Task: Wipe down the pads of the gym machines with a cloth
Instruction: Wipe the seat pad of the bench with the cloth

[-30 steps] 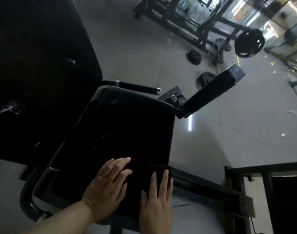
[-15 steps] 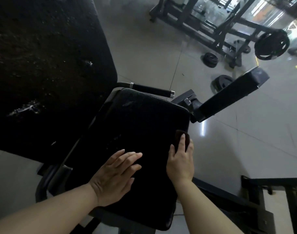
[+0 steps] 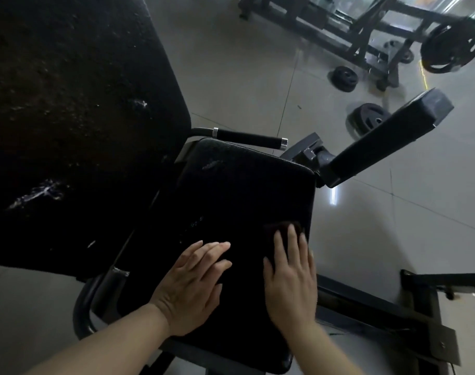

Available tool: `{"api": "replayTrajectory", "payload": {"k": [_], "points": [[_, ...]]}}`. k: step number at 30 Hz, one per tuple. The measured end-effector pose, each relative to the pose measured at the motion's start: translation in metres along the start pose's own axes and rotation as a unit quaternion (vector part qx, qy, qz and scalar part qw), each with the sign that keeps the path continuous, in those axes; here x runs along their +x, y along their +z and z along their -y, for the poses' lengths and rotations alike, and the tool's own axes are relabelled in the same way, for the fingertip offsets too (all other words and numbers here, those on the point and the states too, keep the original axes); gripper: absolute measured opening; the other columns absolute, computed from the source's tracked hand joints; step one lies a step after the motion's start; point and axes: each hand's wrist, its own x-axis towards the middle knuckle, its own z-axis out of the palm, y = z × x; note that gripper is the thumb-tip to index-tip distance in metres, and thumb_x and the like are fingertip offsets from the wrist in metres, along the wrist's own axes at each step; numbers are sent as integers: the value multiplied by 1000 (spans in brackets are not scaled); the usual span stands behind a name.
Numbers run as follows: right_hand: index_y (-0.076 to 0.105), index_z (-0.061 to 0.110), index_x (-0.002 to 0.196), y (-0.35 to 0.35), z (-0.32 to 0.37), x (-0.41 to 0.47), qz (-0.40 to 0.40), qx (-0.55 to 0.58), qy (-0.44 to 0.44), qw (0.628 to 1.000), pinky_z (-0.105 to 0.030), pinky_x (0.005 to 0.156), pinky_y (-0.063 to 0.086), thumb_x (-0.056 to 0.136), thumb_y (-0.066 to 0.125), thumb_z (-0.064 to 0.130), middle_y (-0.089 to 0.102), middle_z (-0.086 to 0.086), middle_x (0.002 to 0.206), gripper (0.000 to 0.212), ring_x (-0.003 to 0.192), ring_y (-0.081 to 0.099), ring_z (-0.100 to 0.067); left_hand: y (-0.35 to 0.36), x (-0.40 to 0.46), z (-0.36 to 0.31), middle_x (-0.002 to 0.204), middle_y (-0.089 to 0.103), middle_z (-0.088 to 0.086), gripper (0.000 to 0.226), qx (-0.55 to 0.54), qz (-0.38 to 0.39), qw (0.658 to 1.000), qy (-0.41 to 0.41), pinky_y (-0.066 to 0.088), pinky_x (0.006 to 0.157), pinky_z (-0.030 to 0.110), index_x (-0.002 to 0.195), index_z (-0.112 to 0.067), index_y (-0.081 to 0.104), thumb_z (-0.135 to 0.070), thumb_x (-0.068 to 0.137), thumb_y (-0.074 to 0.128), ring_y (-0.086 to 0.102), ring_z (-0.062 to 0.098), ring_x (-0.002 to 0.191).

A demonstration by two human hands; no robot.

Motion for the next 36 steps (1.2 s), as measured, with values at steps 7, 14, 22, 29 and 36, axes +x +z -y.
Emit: {"api": "replayTrajectory", "payload": {"k": [7,14,22,29,36], "points": [[2,22,153,-23,-3,114,66,36,50,996,-35,118,-10,102,23,41,-13,-2,160,59,146,-15,-20,-1,-1,0,143,39,7,35,-15,15,1000,-11,26,111,42,122,-16,47,-28,89,40,40,23,131],[32,9,146,-2,23,-7,0,31,7,999,-42,115,15,97,29,37,23,-14,156,56,144,18,-30,-4,2,-2,142,42,10,45,-7,41,999,-24,25,112,40,123,-15,46,-35,99,14,39,24,131],[12,26,153,-17,-4,128,28,55,-8,998,-36,118,-5,101,27,42,-2,-1,161,56,147,-9,-21,-4,2,-1,143,39,6,41,-50,44,997,-30,24,112,37,122,-17,47,-36,99,19,37,24,131],[11,35,152,-26,-9,152,35,39,-1,999,-39,118,-5,101,28,44,-4,3,161,54,147,-9,-22,-2,0,2,143,38,6,41,-58,44,997,-38,24,112,36,122,-16,47,-36,100,18,37,25,132],[26,32,149,-11,10,53,45,46,-107,992,-35,119,0,96,26,41,13,6,160,53,148,8,-21,-2,2,2,142,41,7,42,-41,40,998,-39,24,111,35,123,-16,47,-37,100,18,39,27,129]]}}
